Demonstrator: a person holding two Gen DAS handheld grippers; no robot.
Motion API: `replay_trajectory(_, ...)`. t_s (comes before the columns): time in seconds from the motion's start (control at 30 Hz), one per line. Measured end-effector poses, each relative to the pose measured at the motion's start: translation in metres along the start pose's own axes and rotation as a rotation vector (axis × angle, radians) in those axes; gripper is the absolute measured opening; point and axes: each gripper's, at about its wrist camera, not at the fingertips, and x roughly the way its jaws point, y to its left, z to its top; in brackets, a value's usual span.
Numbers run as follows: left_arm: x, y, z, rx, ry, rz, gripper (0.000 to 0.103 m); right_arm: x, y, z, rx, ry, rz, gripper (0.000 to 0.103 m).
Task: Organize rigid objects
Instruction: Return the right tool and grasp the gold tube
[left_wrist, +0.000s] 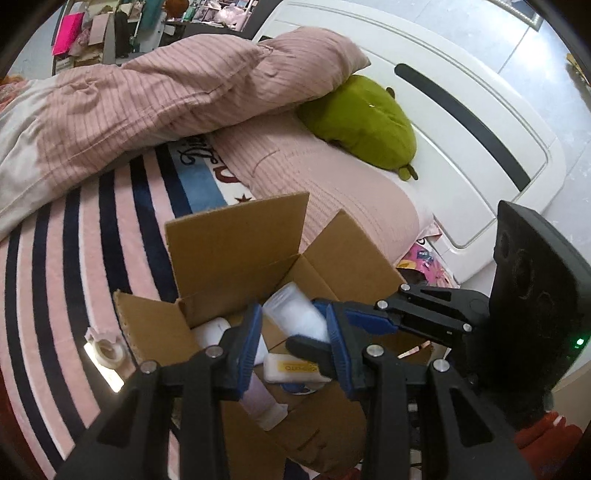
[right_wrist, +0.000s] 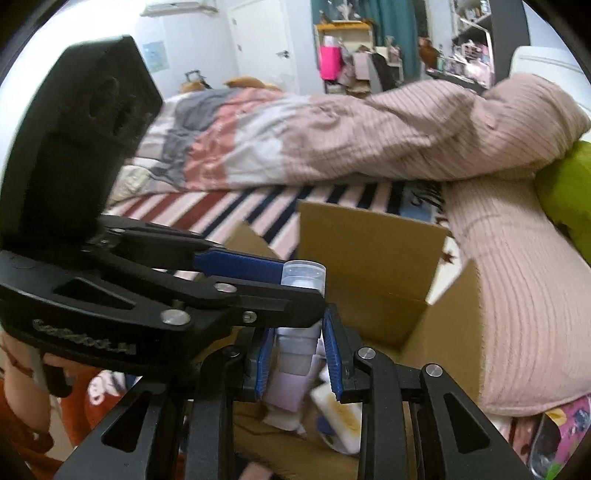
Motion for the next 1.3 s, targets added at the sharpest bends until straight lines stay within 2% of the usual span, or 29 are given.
replay_trajectory(0.07,-0.004,0.000,0.000,0.005,-0.004,0.011,0.048,0.003,-0.005,-0.002,0.022,0.021,-0.019,0.023)
replay_trajectory(0.1,-0.009,0.001,-0.001,0.008,-0.011,0.024,0.060,0.003,-0.006,-0.003,0.028,0.024,-0.023,0.026)
replay_trajectory(0.13,-0.014,0.002,-0.003,0.010,-0.020,0.038,0.064,0.003,-0.006,-0.002,0.031,0.023,-0.027,0.030)
replay_trajectory(0.3,-0.050,0.013,-0.013,-0.007,-0.077,0.094,0.068,0.000,0.004,0.002,0.016,0.014,-0.027,0.032)
replay_trajectory(0.4,-0.080,0.026,-0.024,-0.024,-0.129,0.154,0.070,-0.002,0.021,0.008,-0.012,0.005,-0.015,0.033)
replay_trajectory(0.5,-0.113,0.045,-0.042,-0.050,-0.174,0.231,0.073,-0.002,0.048,0.017,-0.054,-0.014,0.028,0.033)
replay_trajectory(0.63,-0.151,0.076,-0.070,-0.101,-0.218,0.324,0.074,0.006,0.102,0.031,-0.151,-0.027,0.107,0.033)
replay_trajectory(0.77,-0.179,0.111,-0.102,-0.165,-0.248,0.391,0.075,0.027,0.148,0.037,-0.226,0.001,0.161,0.033)
replay_trajectory(0.93,-0.187,0.143,-0.132,-0.216,-0.251,0.423,0.075,0.076,0.187,0.029,-0.251,0.093,0.178,0.033)
replay_trajectory(1.0,-0.184,0.155,-0.143,-0.223,-0.244,0.432,0.075,0.092,0.193,0.024,-0.259,0.121,0.156,0.033)
replay_trajectory(1.13,-0.172,0.178,-0.158,-0.241,-0.210,0.453,0.075,0.130,0.190,0.010,-0.240,0.151,0.059,0.033)
replay_trajectory(1.3,-0.156,0.199,-0.168,-0.272,-0.191,0.430,0.075,0.165,0.168,-0.005,-0.229,0.159,-0.145,0.033)
